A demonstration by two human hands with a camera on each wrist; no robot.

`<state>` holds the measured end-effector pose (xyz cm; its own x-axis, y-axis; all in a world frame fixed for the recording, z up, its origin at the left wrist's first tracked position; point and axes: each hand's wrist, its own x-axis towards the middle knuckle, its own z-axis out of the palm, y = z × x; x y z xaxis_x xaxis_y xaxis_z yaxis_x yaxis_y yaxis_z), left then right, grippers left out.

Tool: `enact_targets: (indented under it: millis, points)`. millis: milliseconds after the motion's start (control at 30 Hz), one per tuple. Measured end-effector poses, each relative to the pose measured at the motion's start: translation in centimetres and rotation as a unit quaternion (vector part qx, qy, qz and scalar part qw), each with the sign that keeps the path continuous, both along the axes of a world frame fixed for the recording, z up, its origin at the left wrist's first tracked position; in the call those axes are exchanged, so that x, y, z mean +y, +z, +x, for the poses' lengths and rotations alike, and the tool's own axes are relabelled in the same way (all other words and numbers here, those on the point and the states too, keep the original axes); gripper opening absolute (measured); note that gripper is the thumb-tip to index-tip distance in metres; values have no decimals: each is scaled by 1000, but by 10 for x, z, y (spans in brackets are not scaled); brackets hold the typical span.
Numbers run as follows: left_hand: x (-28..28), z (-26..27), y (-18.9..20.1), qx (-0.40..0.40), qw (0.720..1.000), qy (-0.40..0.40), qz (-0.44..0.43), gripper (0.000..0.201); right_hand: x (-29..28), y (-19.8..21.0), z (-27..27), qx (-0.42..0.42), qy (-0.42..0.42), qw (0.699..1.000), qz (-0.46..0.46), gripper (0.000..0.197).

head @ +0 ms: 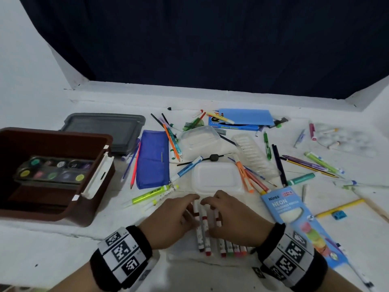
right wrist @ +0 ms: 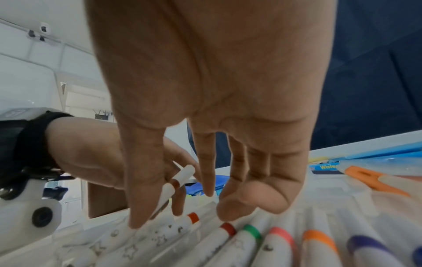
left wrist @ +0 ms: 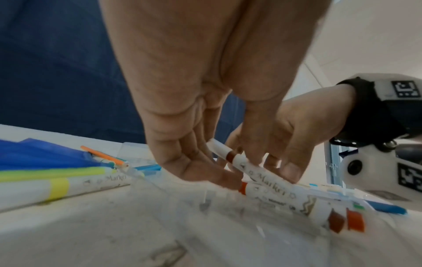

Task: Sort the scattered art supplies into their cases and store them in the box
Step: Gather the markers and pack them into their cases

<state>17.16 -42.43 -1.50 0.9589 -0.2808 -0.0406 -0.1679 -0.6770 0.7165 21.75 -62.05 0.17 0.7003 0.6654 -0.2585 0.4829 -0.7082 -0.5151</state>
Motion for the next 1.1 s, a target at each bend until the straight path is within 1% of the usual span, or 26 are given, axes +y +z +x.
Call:
enact_targets:
  millis: [67, 167, 267, 400, 467, 567, 667, 733, 867, 933, 1100]
  points:
    - [2, 5, 0, 23, 999, 34, -17, 36, -1, 1, -1, 6, 7, 1000, -12, 68]
    - [7, 9, 0, 73, 995, 51, -48, 29, -1, 0, -1, -1, 15, 999, -45, 82]
    - [7, 6, 1, 95, 994, 46, -42, 29, -1, -2, -2, -13, 17, 998, -54, 84]
    - [-1, 3, 3, 92, 995, 33, 3, 39, -1, -3, -3, -33, 21, 998, -58, 80]
    - [-3, 3, 6, 75, 996, 16, 54, 47, 0, -4, -3, -41, 23, 997, -63, 78]
    - [-5, 3, 11, 70, 989, -13, 131, 64, 1, -4, -3, -61, 27, 995, -77, 73]
    - [-8, 0, 9, 63, 978, -37, 195, 60, 2, -3, -4, -81, 24, 992, -95, 72]
    - [-10, 0, 6, 60, 977, -31, 201, 58, 3, -2, -6, -93, 25, 989, -110, 73]
    - [-9, 3, 1, 56, 975, -8, 214, 79, 5, 0, -9, -115, 26, 984, -130, 72]
    - [-9, 2, 1, 57, 971, -5, 232, 85, 6, 2, -9, -112, 23, 985, -132, 74]
    - [-10, 2, 2, 53, 965, -1, 259, 85, 7, 4, -4, -115, 34, 981, -150, 81]
